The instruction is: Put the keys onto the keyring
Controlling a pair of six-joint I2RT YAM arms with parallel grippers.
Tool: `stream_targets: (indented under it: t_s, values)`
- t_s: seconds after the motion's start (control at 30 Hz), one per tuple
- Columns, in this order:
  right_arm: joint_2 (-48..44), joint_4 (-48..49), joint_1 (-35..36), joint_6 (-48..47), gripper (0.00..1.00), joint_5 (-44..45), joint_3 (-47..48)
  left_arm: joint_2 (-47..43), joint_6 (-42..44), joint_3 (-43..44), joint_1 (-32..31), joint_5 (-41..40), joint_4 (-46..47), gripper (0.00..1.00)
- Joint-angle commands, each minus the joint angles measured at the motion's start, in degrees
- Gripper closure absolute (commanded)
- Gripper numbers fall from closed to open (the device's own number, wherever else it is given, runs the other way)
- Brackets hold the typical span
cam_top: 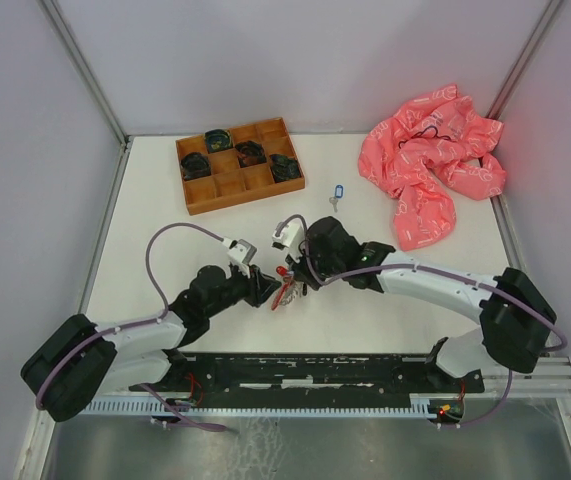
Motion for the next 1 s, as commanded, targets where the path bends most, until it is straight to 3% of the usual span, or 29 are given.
stream_targets:
  t_s: [0.0, 0.27, 0.7, 0.97]
  values:
    - [-4.69, 11.34, -0.21, -5.97, 0.99, -5.07, -4.26, 0.34, 0.04, -0.05, 0.4, 0.18, 6.54, 0.66]
    - [-5.79, 23.79, -2.21, -5.94, 0.99, -8.08, -11.49, 0.66, 1.02, -2.83, 0.51, 2.26, 15.52, 0.66]
    - [-2.69, 46.27, -3.02, -2.51, 0.99, -8.85, -24.21, 8.57, 9.76, 0.15, 0.52, 7.22, 15.44, 0.66]
    - [-1.88, 48.85, -3.65, -3.3, 0.99, -10.75, -26.42, 19.18, 15.2, 1.37, 0.5, 17.14, 24.04, 0.69]
